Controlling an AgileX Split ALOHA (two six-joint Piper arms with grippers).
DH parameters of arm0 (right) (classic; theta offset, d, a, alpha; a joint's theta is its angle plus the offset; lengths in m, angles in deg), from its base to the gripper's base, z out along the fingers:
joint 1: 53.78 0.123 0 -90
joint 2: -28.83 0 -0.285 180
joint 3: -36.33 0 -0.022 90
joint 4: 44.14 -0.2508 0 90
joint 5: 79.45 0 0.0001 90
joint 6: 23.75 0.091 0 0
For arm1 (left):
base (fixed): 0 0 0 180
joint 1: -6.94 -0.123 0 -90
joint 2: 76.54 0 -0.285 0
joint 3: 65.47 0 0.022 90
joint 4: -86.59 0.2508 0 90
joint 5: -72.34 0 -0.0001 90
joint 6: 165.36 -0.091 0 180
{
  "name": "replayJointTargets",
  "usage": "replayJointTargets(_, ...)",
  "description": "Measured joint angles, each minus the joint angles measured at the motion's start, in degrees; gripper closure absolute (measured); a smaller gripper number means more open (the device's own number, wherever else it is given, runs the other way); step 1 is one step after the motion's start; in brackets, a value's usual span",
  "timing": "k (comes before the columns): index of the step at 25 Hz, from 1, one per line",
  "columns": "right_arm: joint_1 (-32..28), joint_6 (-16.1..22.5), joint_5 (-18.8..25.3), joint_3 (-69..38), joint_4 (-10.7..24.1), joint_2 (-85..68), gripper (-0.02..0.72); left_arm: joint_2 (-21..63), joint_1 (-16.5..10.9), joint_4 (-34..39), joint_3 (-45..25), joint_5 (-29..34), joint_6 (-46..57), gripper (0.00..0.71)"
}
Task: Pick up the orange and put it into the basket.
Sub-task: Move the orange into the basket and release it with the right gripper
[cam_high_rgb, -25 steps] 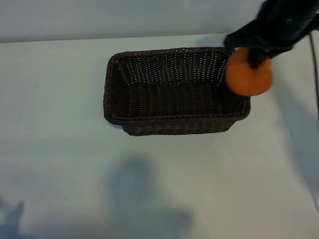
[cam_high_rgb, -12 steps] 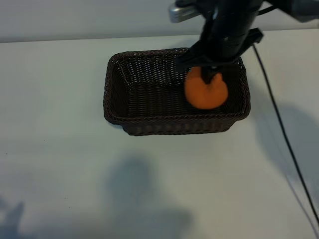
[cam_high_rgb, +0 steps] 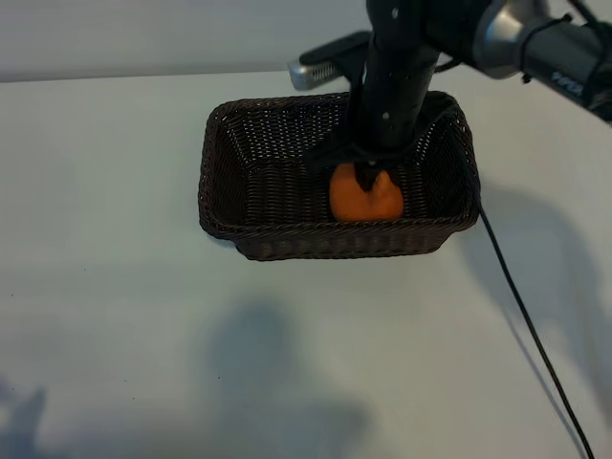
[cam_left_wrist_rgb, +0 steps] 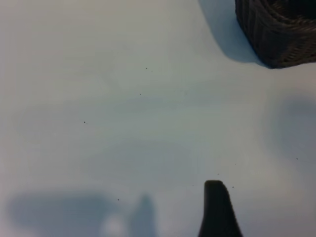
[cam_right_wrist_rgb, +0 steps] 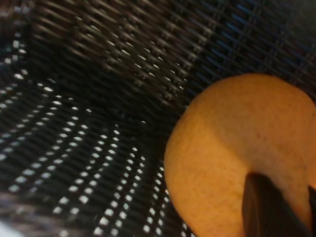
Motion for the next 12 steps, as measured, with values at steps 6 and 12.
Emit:
replayJointTargets(6,0.0,-0.1,-0.7,0.0,-0.1,0.9,0.645,0.0,0.0,0.0,0.0,0.0,0.0,0.238)
replayJointTargets(12,0.0,-0.1,-1.2,0.0,-0.1,0.9,0.491,0.0,0.0,0.0,0.0,0.0,0.0,0.238)
